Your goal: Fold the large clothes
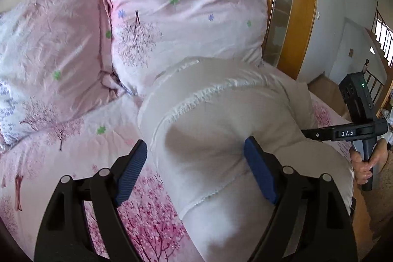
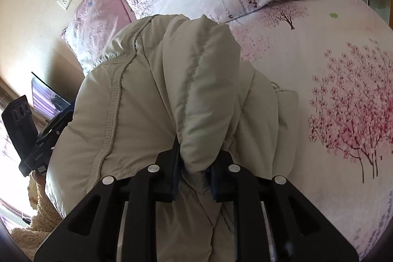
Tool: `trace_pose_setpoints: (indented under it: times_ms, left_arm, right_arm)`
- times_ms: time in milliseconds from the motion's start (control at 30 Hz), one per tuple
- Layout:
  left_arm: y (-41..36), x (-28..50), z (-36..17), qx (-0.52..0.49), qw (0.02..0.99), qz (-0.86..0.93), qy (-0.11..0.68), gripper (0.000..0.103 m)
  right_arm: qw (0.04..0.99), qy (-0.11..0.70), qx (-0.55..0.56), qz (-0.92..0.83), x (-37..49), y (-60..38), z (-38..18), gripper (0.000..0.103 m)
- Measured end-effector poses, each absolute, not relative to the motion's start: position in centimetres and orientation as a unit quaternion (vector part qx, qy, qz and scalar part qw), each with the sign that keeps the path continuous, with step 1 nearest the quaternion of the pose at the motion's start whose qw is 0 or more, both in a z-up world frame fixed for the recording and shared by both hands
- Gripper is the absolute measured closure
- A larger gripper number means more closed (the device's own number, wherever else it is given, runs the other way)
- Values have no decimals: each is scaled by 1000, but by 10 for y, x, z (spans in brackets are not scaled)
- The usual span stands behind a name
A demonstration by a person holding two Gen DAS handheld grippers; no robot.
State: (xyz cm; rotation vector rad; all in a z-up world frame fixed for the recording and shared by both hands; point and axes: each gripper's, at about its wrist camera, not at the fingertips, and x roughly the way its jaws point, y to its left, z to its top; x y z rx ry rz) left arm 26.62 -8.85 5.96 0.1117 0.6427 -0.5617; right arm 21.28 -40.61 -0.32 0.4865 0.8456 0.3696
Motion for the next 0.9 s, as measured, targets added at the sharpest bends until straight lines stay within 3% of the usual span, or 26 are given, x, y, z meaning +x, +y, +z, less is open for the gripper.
trace_pose_setpoints:
  times_ms: [667, 900]
  left_arm:
    - [-105, 266, 32, 85, 905, -261, 326, 20]
    - [-104, 263, 28, 92, 907, -255, 323, 20]
  right_arm:
    - [853, 409, 261, 194, 220, -413, -20, 83]
    - [907, 349, 208, 107, 176, -423, 25, 76]
